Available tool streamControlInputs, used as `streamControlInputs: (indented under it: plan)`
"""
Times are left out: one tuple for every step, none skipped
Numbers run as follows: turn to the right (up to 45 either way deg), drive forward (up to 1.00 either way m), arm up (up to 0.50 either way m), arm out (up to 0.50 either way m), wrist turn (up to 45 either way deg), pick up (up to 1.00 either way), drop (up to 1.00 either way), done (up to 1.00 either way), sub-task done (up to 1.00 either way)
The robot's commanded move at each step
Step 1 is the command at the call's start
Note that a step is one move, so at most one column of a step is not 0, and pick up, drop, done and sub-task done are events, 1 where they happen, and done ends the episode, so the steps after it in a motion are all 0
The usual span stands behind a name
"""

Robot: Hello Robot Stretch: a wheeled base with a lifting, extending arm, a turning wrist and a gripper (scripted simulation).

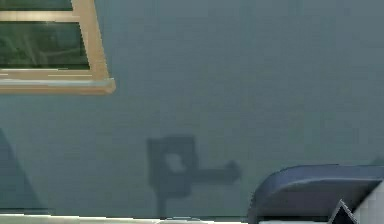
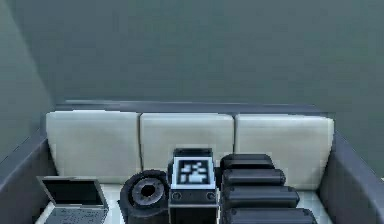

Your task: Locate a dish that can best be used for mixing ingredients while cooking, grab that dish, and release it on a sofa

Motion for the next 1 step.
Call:
streamControlInputs:
  plan:
    - [45.0, 0.00, 0.00, 0.00, 0.0, 0.00, 0.00, 0.00, 0.00]
